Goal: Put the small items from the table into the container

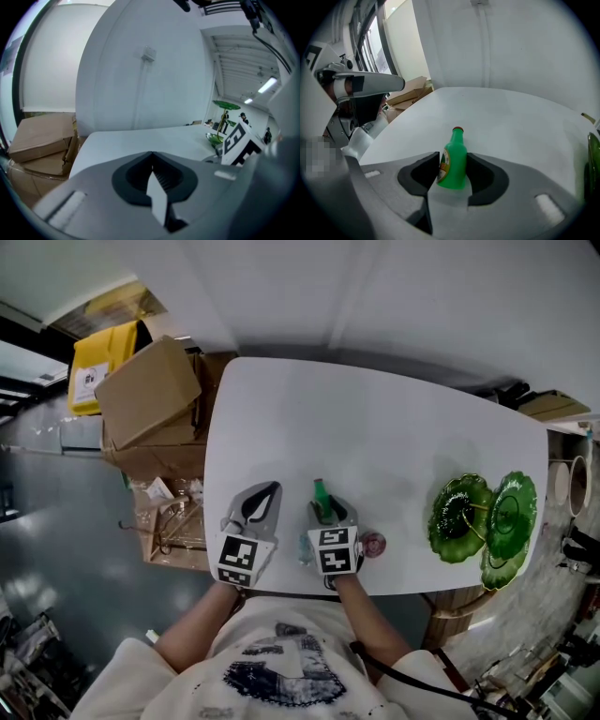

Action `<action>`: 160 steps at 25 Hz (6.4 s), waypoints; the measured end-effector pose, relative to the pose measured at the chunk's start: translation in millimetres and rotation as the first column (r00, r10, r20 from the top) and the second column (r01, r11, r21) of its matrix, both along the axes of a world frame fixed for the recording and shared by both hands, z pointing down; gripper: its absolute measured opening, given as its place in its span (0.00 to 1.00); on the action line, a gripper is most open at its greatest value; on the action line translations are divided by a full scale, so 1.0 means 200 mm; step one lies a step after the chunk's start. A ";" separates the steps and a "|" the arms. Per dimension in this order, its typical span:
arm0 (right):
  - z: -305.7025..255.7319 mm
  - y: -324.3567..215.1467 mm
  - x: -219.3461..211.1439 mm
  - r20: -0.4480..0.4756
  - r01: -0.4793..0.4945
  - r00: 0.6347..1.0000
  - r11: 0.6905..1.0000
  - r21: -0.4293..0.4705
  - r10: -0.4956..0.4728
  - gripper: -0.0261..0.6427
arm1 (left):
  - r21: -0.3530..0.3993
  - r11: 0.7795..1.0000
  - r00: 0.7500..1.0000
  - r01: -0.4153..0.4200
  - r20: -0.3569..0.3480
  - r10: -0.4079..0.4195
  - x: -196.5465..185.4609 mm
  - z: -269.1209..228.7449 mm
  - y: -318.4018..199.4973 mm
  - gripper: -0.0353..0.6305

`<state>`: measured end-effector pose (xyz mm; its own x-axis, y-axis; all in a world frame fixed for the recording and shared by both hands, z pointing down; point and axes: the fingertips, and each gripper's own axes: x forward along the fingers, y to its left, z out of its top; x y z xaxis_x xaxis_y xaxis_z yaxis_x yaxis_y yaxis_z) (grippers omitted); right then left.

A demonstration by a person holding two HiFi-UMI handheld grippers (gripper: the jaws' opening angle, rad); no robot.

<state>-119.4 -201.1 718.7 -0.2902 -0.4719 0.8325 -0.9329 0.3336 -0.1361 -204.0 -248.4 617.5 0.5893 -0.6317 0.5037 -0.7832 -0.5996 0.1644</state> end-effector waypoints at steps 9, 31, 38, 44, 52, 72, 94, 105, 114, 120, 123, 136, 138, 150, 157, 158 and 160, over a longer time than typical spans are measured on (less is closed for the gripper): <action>-0.13 0.02 0.03 0.002 -0.017 1.000 0.999 0.046 0.017 0.30 | 0.028 1.000 1.000 0.013 -0.015 -0.013 0.00 -0.08 0.03 0.04; -0.77 0.20 0.46 0.056 -0.138 0.990 0.947 0.289 0.128 0.30 | 0.178 0.980 0.994 -0.094 -0.035 0.101 0.47 -0.45 0.25 0.04; -0.90 0.41 0.81 0.085 -0.188 0.982 0.931 0.314 0.170 0.30 | 0.200 0.966 0.985 -0.162 -0.028 0.171 0.88 -0.53 0.46 0.04; -0.97 0.58 1.12 0.085 -0.198 0.980 0.919 0.342 0.180 0.30 | 0.226 0.955 0.979 -0.191 -0.028 0.202 1.22 -0.59 0.62 0.04; -1.01 0.79 1.52 0.085 -0.234 0.972 0.898 0.373 0.218 0.30 | 0.256 0.943 0.974 -0.212 -0.025 0.226 1.60 -0.66 0.81 0.04; -1.04 0.95 2.13 0.088 -0.332 0.942 0.852 0.404 0.325 0.30 | 0.302 0.920 0.963 -0.252 -0.018 0.269 2.09 -0.72 0.98 0.04; -0.95 0.86 2.25 -0.099 -0.214 0.958 0.903 0.373 0.268 0.30 | 0.281 0.926 0.964 -0.252 -0.013 0.267 2.18 -0.67 0.92 0.04; -0.94 0.85 2.25 -0.090 -0.216 0.960 0.906 0.365 0.265 0.31 | 0.277 0.929 0.965 -0.245 -0.021 0.260 2.19 -0.64 0.90 0.04; -0.94 0.84 2.26 -0.099 -0.208 0.961 0.909 0.360 0.259 0.33 | 0.272 0.930 0.966 -0.246 -0.013 0.259 2.19 -0.65 0.90 0.04; -0.95 0.86 2.26 -0.076 -0.224 0.960 0.899 0.377 0.271 0.33 | 0.278 0.934 0.971 -0.226 -0.015 0.240 2.17 -0.66 0.91 0.04; -0.98 0.85 2.27 -0.055 -0.236 0.958 0.884 0.405 0.281 0.33 | 0.279 0.933 0.972 -0.226 0.000 0.235 2.15 -0.66 0.93 0.04; -1.22 0.82 2.08 0.028 -0.260 0.955 0.788 0.557 0.296 0.33 | 0.313 0.937 0.986 -0.156 -0.012 0.168 1.92 -0.75 0.91 0.04; -1.22 0.82 2.01 0.028 -0.248 0.960 0.796 0.552 0.280 0.33 | 0.315 0.936 0.986 -0.155 -0.009 0.166 1.86 -0.76 0.91 0.04; -1.22 0.73 1.41 0.080 -0.164 0.986 0.835 0.525 0.143 0.33 | 0.322 0.945 0.998 -0.061 -0.011 0.068 1.26 -0.82 0.86 0.04; -1.25 0.67 0.97 0.101 -0.104 0.993 0.846 0.523 0.060 0.26 | 0.340 0.940 1.000 0.020 -0.029 -0.010 0.82 -0.85 0.80 0.04; -1.26 0.66 0.92 0.098 -0.095 0.994 0.846 0.525 0.051 0.25 | 0.342 0.939 0.999 0.029 -0.032 -0.019 0.76 -0.86 0.80 0.04; -1.27 0.65 0.81 0.094 -0.082 0.995 0.846 0.527 0.037 0.17 | 0.343 0.938 0.999 0.045 -0.040 -0.033 0.65 -0.87 0.78 0.04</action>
<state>43.3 -71.3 465.4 -0.2998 -0.8531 0.4270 -0.9472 0.3196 -0.0267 -74.2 -92.0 443.2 0.5732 -0.7856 0.2331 -0.8048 -0.5932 -0.0201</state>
